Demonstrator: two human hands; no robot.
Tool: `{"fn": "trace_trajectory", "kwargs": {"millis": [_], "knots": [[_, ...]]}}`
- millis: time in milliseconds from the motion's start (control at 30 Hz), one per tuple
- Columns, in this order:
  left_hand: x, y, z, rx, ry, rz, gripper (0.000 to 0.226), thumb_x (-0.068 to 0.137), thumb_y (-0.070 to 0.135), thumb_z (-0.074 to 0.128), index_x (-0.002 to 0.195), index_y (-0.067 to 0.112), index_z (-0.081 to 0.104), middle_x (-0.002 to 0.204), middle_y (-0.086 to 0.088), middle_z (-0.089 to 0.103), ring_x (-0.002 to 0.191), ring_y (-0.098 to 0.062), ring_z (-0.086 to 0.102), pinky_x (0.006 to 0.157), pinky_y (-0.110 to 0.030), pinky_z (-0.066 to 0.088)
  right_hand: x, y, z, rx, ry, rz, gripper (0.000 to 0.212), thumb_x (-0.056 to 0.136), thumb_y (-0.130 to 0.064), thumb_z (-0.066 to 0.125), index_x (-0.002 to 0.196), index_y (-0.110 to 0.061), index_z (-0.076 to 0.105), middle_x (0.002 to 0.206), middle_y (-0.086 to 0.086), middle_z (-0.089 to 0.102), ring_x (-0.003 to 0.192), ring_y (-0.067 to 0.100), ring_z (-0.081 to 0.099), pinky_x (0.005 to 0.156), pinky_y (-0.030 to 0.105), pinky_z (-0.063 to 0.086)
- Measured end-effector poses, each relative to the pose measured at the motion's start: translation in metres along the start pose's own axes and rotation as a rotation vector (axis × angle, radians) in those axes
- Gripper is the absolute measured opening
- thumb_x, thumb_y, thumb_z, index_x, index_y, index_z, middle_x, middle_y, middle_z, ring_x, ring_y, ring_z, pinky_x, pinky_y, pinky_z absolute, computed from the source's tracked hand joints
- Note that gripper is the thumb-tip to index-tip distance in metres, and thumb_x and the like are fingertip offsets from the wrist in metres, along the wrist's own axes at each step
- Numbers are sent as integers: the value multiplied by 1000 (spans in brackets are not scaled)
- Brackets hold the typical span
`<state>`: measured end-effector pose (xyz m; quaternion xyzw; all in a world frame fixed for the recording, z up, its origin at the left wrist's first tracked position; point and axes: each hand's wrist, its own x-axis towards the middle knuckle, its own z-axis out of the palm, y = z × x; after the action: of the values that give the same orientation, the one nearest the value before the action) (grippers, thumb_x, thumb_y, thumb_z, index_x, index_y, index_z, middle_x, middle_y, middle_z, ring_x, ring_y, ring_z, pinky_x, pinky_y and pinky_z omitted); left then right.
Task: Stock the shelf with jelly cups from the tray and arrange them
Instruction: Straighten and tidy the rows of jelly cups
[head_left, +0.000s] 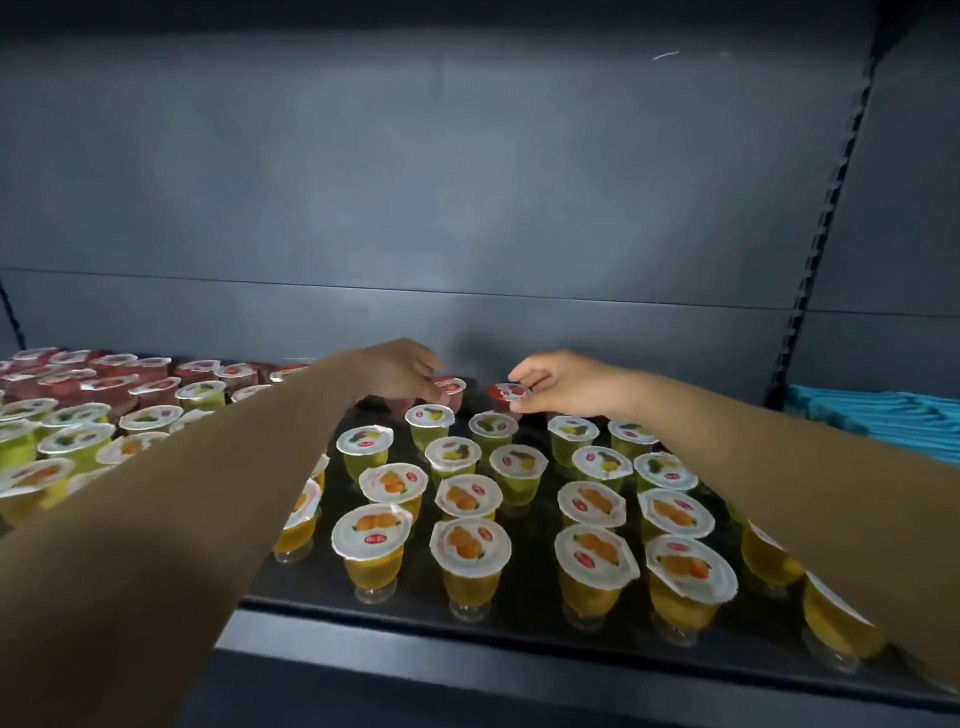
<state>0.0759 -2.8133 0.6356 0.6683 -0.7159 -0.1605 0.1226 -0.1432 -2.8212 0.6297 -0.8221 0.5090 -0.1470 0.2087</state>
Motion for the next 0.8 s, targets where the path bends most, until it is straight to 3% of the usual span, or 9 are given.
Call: {"fn": "trace_trajectory", "kwargs": {"millis": [100,267,400,800], "knots": [[17,-12,8,-14,-65,1,50,87,28,66,134,23,51,138,4,52,126,-20,48,104,-33,33,23,9,9,37,-43,-25,50,88,-30,67,134,-21,50,137,2,53,120,17,54,103,32,41],[34,-25,18,-25,-150,32,39,87,33,65,125,29,59,130,8,54,115,-16,48,95,-30,36,39,17,22,37,-152,-48,56,87,-28,68,138,-18,48,142,0,48,126,16,49,104,29,38],[45,-30,20,12,-184,68,41,84,31,68,124,28,61,131,4,55,119,-20,48,94,-30,39,41,19,24,20,-159,-58,53,86,-27,68,135,-16,52,139,-2,52,121,13,53,102,27,40],[53,-38,7,144,-190,95,43,86,31,67,128,28,57,136,3,51,120,-22,46,87,-29,34,51,7,26,-60,-143,-17,46,84,-19,71,128,-16,59,127,-1,61,114,18,57,102,39,45]]}}
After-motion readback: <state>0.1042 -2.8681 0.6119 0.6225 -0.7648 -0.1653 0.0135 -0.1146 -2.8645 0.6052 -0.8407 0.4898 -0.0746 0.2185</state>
